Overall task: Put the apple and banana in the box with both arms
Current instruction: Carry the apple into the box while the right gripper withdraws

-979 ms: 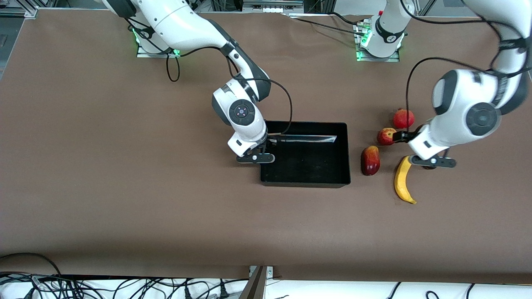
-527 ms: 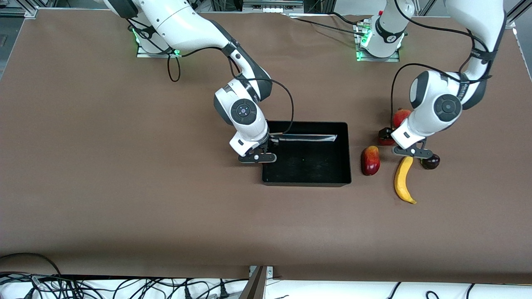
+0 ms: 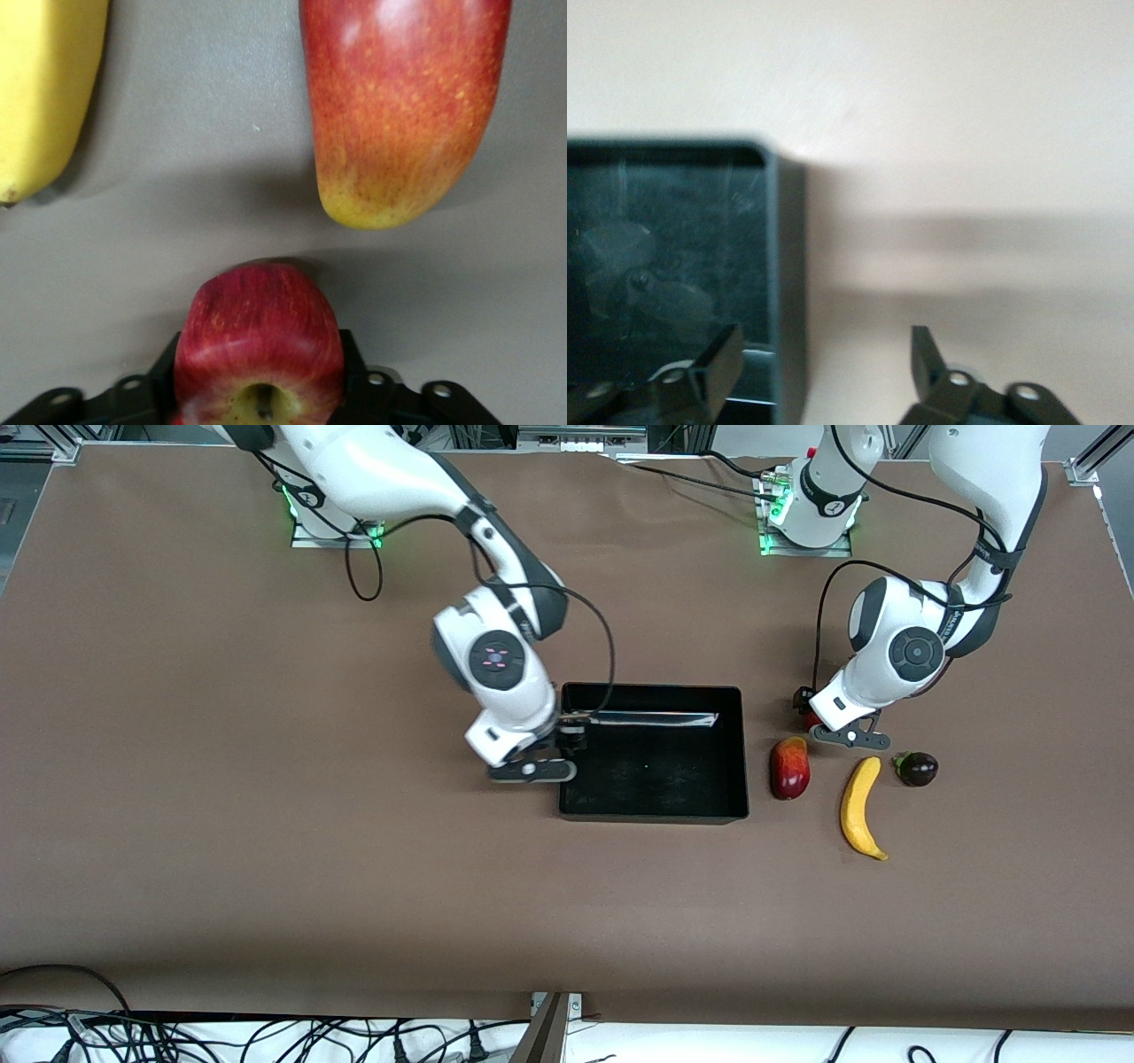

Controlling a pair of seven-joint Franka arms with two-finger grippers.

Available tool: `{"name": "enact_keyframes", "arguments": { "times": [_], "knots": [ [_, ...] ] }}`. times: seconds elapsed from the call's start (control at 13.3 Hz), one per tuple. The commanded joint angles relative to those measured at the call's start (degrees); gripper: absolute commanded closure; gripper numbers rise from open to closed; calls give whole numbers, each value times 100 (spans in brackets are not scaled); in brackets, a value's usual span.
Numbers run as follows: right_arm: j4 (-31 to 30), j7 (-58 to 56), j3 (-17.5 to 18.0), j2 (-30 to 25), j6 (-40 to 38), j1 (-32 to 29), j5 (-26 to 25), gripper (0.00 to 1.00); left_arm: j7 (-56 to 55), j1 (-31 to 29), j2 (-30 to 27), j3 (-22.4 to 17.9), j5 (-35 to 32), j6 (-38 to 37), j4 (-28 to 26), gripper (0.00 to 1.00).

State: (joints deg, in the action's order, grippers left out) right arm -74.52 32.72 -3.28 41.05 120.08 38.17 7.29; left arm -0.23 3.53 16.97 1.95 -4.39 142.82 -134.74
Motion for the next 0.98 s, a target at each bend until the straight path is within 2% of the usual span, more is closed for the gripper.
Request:
{"name": "enact_keyframes", "arguments": {
  "times": [0.0, 0.08, 0.23, 0.3, 0.38, 0.53, 0.68, 0.9],
  "knots": [
    [-142, -729, -269, -807, -860, -379, 53, 0, 50, 8, -245, 7, -97, -349, 341, 99],
    [-186, -1045, -427, -1088, -1159, -450, 79, 0, 50, 25, -359, 33, -97, -856, 708, 99],
    [-369, -1704, -796, -1676, -1704, -485, 124, 0, -38, 25, -352, 531, -88, -2478, 1788, 100],
    [-553, -1794, -928, -1993, -1811, -486, 124, 0, -230, 34, -291, 647, -54, -3087, 2341, 100],
    [-834, -1830, -1051, -2405, -1943, -486, 124, 0, -484, 112, -142, 761, 16, -3372, 2773, 100],
    [-1553, -2031, -1201, -3240, -2023, -486, 71, 0, -1317, 375, 139, 1008, 130, -3419, 3181, 98],
    [-2213, -2120, -1298, -3979, -2023, -486, -8, 0, -2057, 805, 411, 1053, 281, -2999, 3200, 97],
    [-2603, -2208, -1290, -4491, -2084, -555, -289, 0, -2655, 1307, 913, 1053, 228, -2673, 3156, 97]
  ]
}}
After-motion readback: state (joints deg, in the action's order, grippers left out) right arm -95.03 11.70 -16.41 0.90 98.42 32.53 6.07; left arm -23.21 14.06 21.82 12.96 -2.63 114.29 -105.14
